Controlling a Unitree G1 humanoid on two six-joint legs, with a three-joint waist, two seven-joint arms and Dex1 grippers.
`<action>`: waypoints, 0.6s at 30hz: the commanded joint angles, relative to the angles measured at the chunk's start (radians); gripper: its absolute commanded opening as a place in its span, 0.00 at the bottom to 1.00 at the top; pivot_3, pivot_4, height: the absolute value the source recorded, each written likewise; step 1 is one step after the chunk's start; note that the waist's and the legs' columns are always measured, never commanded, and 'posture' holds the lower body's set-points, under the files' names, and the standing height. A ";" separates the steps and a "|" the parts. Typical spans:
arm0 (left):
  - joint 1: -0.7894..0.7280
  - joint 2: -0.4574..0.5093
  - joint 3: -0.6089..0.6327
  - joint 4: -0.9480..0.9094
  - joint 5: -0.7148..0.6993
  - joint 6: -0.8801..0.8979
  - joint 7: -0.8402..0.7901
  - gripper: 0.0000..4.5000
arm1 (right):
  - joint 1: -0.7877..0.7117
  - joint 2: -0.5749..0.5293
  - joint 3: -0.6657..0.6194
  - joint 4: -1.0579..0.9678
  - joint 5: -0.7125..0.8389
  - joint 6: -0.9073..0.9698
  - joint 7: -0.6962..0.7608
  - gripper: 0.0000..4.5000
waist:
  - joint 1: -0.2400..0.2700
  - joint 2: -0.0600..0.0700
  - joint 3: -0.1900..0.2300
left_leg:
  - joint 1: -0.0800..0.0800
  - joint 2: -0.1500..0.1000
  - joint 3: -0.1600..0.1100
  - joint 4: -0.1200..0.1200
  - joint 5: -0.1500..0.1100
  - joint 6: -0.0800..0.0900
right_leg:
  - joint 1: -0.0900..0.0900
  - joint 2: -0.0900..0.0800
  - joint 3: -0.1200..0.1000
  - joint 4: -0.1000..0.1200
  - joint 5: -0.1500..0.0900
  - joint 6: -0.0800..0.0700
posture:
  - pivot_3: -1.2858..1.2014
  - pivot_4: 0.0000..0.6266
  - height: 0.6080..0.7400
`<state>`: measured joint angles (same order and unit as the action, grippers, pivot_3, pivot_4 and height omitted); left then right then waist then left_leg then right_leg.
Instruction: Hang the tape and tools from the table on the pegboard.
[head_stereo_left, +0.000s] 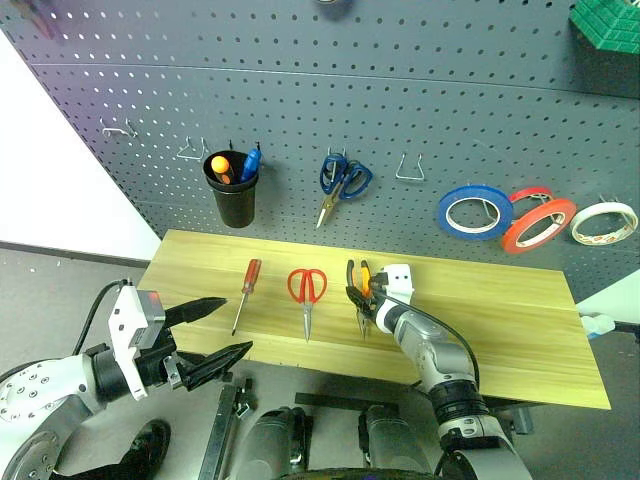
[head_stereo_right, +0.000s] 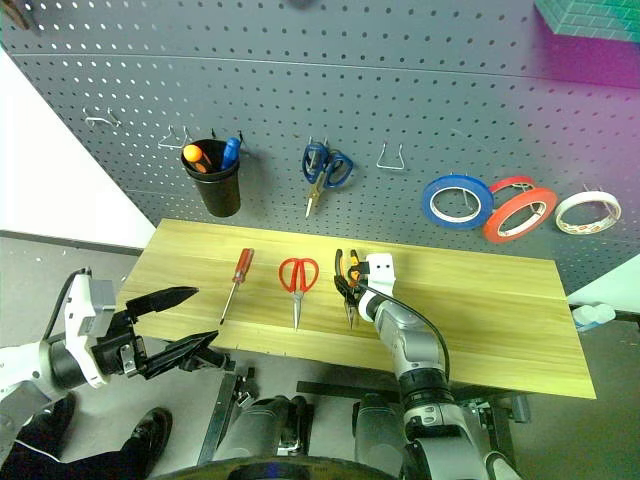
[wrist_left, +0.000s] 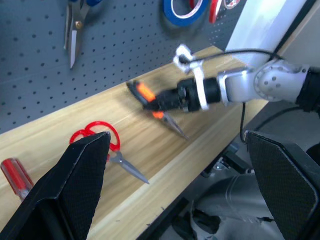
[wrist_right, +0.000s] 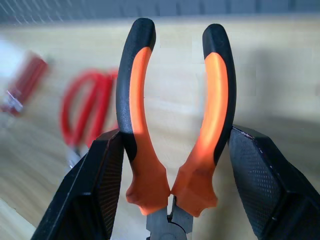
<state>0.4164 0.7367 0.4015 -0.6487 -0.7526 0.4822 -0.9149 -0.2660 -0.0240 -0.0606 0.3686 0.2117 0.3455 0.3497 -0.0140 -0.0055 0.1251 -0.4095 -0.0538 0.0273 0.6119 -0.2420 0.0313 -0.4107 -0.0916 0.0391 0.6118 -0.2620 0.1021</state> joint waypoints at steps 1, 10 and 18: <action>-0.010 0.002 -0.001 0.006 0.010 -0.032 -0.022 1.00 | 0.024 -0.003 -0.020 -0.079 0.047 -0.078 0.054 0.63 | 0.000 0.000 0.000 | 0.000 0.000 0.000 0.000 0.000 0.000 | 0.000 0.000 0.000 0.000 0.000 0.000 | 0.55 0.17 1.00; -0.016 -0.012 -0.018 0.094 0.055 -0.096 -0.081 1.00 | 0.111 -0.031 -0.023 -0.236 0.158 -0.188 0.256 0.63 | -0.003 0.000 0.000 | 0.000 0.000 0.000 0.000 0.000 0.000 | 0.000 0.000 0.000 0.000 0.000 0.000 | 0.54 0.15 1.00; -0.028 -0.034 -0.046 0.171 0.099 -0.166 -0.125 1.00 | 0.187 -0.077 -0.030 -0.353 0.202 -0.336 0.358 0.63 | -0.003 0.000 0.000 | 0.000 0.000 0.001 0.000 0.000 0.000 | 0.000 0.000 0.000 0.000 0.000 0.000 | 0.53 0.14 1.00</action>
<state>0.3904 0.7062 0.3636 -0.4778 -0.6604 0.3482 -1.0259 -0.0769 -0.0980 -0.0843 0.0852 0.3758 0.0511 0.6734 -0.0166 -0.0059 0.1247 -0.4098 -0.0538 0.0279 0.6121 -0.2421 0.0312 -0.4108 -0.0917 0.0391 0.6121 -0.2619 0.1022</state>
